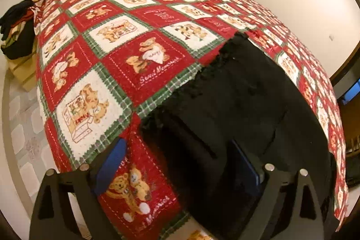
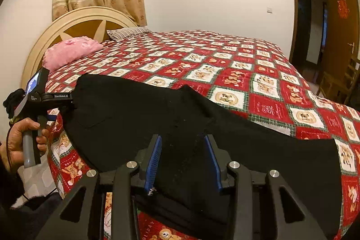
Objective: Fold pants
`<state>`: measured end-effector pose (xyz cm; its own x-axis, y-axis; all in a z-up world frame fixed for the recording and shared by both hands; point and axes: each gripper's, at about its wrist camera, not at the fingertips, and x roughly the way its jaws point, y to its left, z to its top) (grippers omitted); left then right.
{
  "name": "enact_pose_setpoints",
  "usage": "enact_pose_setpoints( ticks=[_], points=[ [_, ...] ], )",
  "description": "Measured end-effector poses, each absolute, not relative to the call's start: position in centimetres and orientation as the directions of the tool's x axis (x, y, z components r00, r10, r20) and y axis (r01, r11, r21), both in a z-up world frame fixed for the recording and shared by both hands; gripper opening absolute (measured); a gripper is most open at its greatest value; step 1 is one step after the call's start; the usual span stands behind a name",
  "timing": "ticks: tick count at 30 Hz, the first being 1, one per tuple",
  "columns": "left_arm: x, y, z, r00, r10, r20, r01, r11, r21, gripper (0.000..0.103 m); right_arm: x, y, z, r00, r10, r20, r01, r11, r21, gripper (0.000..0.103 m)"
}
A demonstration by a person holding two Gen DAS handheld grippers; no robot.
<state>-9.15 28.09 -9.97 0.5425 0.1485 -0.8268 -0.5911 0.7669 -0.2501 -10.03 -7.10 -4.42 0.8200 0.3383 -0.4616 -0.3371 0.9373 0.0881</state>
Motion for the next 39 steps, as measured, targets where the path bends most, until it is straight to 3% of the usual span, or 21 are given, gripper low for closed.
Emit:
enact_pose_setpoints(
  ticks=[8,15,17,19,21,30,34,39],
  points=[
    [-9.3,27.5,-9.9,0.544,0.155,-0.824,-0.582,0.778,-0.237,0.094,-9.8,-7.4,-4.5,0.82,0.33,-0.468,-0.321,0.942,0.101,0.041],
    [-8.9,26.7,-9.1,0.575,0.158,-0.803,-0.55,0.801,-0.236,0.057,-9.5,-8.0,-4.6,0.821,0.314,-0.477,-0.291,0.949,0.124,0.041],
    [-8.8,26.6,-9.0,0.579,0.154,-0.801,-0.545,0.803,-0.239,0.053,-9.5,-8.1,-4.6,0.822,0.31,-0.477,-0.283,0.95,0.131,0.041],
    [-8.8,26.5,-8.8,0.59,0.138,-0.795,-0.528,0.812,-0.25,0.04,-9.5,-8.3,-4.6,0.824,0.303,-0.479,-0.271,0.953,0.137,0.041],
    [-8.8,26.3,-8.5,0.6,0.115,-0.791,-0.507,0.82,-0.265,0.035,-9.4,-8.6,-4.7,0.824,0.299,-0.482,-0.259,0.954,0.149,0.041],
    [-9.3,25.0,-5.8,0.651,0.136,-0.747,-0.448,0.863,-0.234,0.032,-9.2,-10.2,-4.7,0.832,0.28,-0.479,-0.208,0.958,0.2,0.041],
    [-9.8,21.2,-2.2,0.744,0.152,-0.651,-0.316,0.938,-0.142,0.032,-8.8,-10.9,-4.8,0.83,0.275,-0.485,-0.181,0.956,0.232,0.041],
    [-10.2,14.6,1.1,0.826,0.018,-0.563,-0.096,0.989,-0.111,0.032,-8.4,-12.9,-5.3,0.823,0.274,-0.498,-0.135,0.945,0.298,0.041]
  ],
)
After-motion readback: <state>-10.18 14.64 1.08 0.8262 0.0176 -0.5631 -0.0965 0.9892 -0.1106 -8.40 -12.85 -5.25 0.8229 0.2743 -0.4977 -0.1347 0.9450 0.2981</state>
